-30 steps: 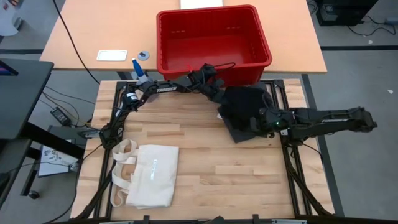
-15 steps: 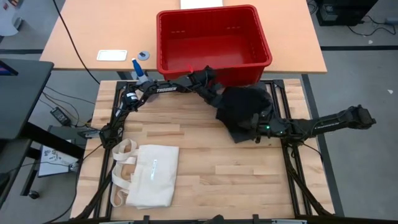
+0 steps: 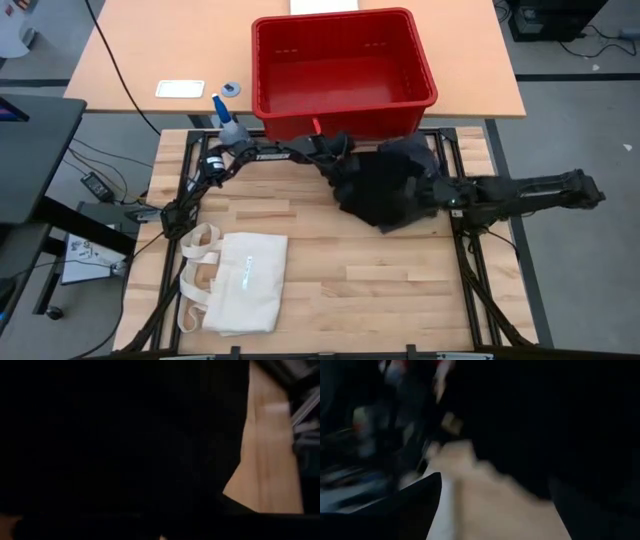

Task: Fold laundry
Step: Put the folded black pants into the red bin

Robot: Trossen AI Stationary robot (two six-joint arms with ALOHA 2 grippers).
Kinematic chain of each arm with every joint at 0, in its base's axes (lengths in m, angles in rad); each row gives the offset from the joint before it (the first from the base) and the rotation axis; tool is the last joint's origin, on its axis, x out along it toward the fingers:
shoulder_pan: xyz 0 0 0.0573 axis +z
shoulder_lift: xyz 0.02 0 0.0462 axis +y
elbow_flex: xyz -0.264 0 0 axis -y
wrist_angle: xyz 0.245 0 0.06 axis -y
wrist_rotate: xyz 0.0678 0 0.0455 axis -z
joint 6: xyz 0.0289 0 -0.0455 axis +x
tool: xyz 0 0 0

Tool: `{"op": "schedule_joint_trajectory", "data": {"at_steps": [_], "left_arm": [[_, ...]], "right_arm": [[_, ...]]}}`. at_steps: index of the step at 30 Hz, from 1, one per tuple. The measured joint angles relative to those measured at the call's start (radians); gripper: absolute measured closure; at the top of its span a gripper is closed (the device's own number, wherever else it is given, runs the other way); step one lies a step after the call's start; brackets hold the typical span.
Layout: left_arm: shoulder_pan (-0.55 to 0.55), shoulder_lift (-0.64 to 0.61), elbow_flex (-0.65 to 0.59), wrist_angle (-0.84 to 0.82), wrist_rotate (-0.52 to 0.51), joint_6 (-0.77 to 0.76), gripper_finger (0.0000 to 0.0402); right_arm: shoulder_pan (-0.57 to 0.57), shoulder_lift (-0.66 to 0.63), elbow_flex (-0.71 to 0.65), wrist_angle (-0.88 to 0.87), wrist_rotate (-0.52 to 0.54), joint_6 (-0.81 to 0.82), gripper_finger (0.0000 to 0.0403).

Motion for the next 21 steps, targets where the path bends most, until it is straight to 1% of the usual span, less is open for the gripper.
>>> {"op": "schedule_joint_trajectory", "data": {"at_steps": [2, 4, 6, 8, 11, 14, 16, 18, 21], "left_arm": [[-0.021, 0.000, 0.000, -0.005, -0.028, 0.034, 0.0289], [-0.033, 0.000, 0.000, -0.006, -0.051, 0.061, 0.0245], [-0.034, 0.000, 0.005, -0.019, -0.054, 0.072, 0.0200], [-0.020, 0.000, 0.031, -0.072, -0.058, 0.081, 0.0158], [-0.004, -0.004, 0.069, -0.146, -0.098, 0.136, 0.0111], [0.002, -0.003, 0.133, -0.285, -0.157, 0.207, 0.0084], [0.004, -0.005, 0.168, -0.343, -0.193, 0.245, 0.0077], [0.006, -0.004, 0.201, -0.399, -0.201, 0.263, 0.0075], [-0.004, -0.004, 0.231, -0.389, -0.182, 0.263, 0.0075]], "right_arm": [[-0.025, 0.015, 0.105, -0.199, 0.065, -0.052, 0.0030], [-0.060, 0.028, 0.183, -0.309, 0.104, -0.121, 0.0031], [-0.105, 0.033, 0.221, -0.350, 0.112, -0.211, 0.0031], [-0.148, 0.034, 0.225, -0.355, 0.112, -0.302, 0.0031], [-0.216, 0.046, 0.210, -0.364, 0.112, -0.431, 0.0031], [-0.296, 0.063, 0.208, -0.376, 0.110, -0.546, 0.0031], [-0.341, 0.072, 0.208, -0.374, 0.091, -0.587, 0.0031], [-0.384, 0.087, 0.208, -0.375, 0.025, -0.613, 0.0031], [-0.430, 0.119, 0.208, -0.374, -0.113, -0.666, 0.0031]]}}
